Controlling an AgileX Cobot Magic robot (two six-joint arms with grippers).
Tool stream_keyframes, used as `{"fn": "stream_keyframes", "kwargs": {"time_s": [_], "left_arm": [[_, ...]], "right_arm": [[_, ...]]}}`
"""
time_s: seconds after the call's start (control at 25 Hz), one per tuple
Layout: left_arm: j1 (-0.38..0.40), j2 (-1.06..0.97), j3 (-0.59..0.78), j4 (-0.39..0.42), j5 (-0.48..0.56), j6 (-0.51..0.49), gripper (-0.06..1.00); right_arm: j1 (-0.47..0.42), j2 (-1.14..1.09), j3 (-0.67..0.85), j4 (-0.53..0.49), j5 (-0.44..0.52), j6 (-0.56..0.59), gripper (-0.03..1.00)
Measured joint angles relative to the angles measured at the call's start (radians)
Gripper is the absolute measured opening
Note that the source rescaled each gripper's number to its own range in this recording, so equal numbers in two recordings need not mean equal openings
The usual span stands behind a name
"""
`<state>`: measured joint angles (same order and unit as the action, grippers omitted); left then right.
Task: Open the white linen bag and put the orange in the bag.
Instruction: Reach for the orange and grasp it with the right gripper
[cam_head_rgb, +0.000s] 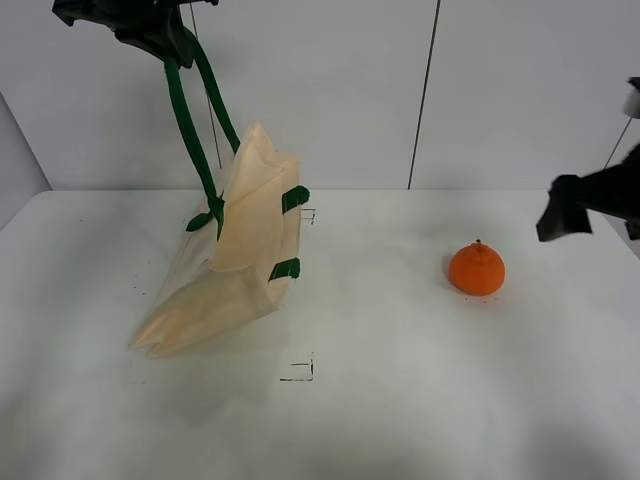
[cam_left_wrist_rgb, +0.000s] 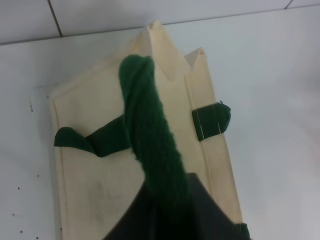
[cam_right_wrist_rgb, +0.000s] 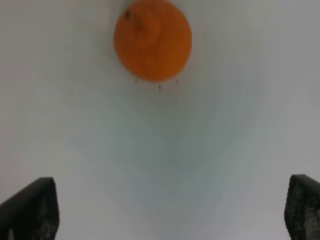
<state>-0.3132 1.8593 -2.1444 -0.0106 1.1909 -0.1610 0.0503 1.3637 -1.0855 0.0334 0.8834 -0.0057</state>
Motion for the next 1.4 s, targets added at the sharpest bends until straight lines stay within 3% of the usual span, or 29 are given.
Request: {"fn": "stream_keyframes", "kwargs": {"time_s": [0.16, 0.4, 0.64, 1.12, 1.2, 1.24, 1.36, 1.4], "left_arm": [[0.0, 0.0, 0.0, 0.0, 0.0, 0.0, 0.0], [0.0, 0.0, 0.0, 0.0, 0.0, 0.0, 0.0], [0.0, 0.0, 0.0, 0.0, 0.0, 0.0, 0.0], [0.0, 0.0, 0.0, 0.0, 0.0, 0.0, 0.0], [0.0, 0.0, 0.0, 0.0, 0.0, 0.0, 0.0], [0.0, 0.0, 0.0, 0.0, 0.0, 0.0, 0.0], [0.0, 0.0, 0.0, 0.0, 0.0, 0.0, 0.0], [0.0, 0.0, 0.0, 0.0, 0.0, 0.0, 0.0]], "right_arm": [[0.0, 0.338, -0.304, 0.003, 0.085, -0.001, 1.0], [0.007, 0.667, -0.592, 0.036, 0.2, -0.001, 1.0], [0.049, 0.809, -0.625, 0.021, 0.172, 0.006, 1.0], [0.052, 0.919, -0.626, -0.033, 0.132, 0.057, 0.98], [0.052, 0.93, -0.626, -0.033, 0.127, 0.055, 0.85], [0.052, 0.934, -0.626, -0.033, 0.124, 0.053, 0.71], [0.052, 0.919, -0.632, -0.033, 0.135, 0.053, 0.11], [0.052, 0.909, -0.635, -0.033, 0.139, 0.053, 0.0]]}}
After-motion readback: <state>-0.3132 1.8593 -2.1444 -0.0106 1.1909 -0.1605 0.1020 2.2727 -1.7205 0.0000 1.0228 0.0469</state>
